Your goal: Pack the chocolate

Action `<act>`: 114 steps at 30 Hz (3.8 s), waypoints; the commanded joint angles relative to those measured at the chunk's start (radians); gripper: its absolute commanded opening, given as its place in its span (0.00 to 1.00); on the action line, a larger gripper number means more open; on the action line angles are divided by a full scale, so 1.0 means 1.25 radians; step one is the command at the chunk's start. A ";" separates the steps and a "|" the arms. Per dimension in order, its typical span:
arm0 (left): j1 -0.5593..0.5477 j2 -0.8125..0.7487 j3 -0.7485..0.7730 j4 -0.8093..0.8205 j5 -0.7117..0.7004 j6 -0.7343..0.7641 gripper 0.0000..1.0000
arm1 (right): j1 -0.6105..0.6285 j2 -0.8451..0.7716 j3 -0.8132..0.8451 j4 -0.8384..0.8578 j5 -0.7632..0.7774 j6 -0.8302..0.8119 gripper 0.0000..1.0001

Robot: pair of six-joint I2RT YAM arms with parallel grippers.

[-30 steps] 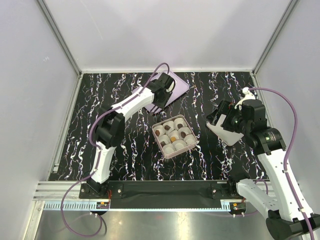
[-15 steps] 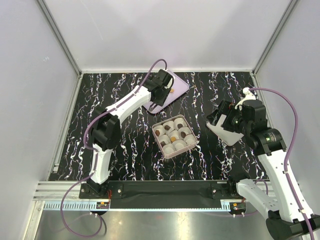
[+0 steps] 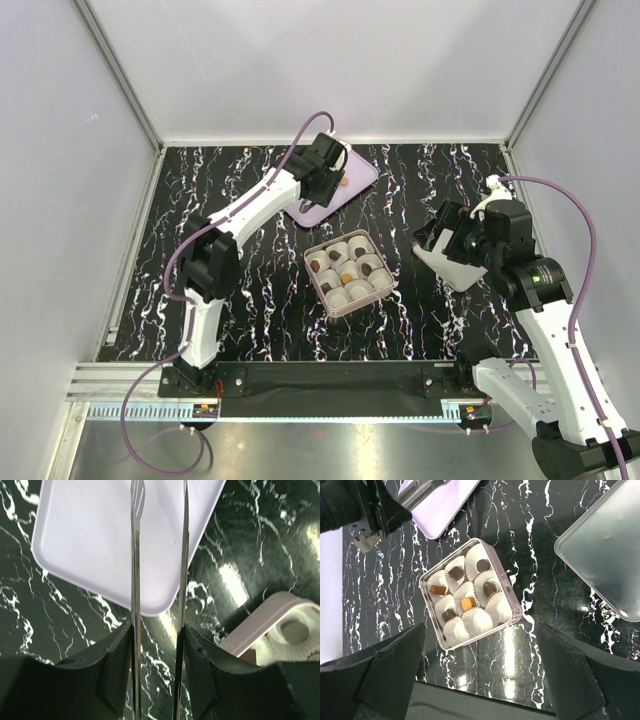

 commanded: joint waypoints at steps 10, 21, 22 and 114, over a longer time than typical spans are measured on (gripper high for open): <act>-0.002 0.102 0.075 0.078 -0.001 0.025 0.47 | -0.001 0.002 0.008 0.015 0.008 -0.010 1.00; -0.002 0.131 0.103 0.092 0.011 0.021 0.47 | -0.001 0.006 0.003 0.019 0.017 -0.014 1.00; -0.002 0.132 0.105 0.092 0.011 0.021 0.47 | -0.001 0.006 0.003 0.018 0.017 -0.016 1.00; -0.271 -0.538 -0.413 0.014 0.221 -0.133 0.36 | -0.002 -0.065 0.063 -0.076 0.027 0.017 1.00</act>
